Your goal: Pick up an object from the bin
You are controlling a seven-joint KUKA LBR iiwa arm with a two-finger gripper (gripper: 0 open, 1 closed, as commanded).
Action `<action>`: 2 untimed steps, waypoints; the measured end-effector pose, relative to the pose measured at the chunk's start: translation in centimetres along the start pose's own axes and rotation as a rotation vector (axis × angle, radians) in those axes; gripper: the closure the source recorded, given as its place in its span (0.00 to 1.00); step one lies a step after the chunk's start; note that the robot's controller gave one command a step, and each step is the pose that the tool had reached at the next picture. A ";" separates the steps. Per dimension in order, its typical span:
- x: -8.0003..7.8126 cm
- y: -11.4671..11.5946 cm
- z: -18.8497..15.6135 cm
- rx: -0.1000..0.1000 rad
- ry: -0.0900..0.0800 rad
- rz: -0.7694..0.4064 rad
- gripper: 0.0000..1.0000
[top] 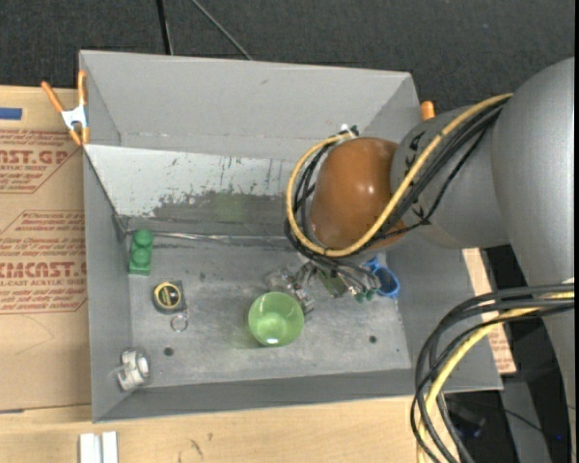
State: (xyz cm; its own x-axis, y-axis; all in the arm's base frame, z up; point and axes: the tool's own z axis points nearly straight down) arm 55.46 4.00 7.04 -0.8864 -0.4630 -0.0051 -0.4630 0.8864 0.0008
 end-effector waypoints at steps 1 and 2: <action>1.8 -0.3 -15.3 0.005 -0.004 0.026 1.00; 1.9 -0.2 -14.8 0.002 0.002 0.025 0.00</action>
Offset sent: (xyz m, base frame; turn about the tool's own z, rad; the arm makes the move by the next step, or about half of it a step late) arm -0.0165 -0.0120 0.1485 0.0246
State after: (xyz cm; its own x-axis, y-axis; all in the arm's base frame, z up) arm 53.87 2.88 21.87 -0.8976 -0.4408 -0.0029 -0.4408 0.8976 -0.0006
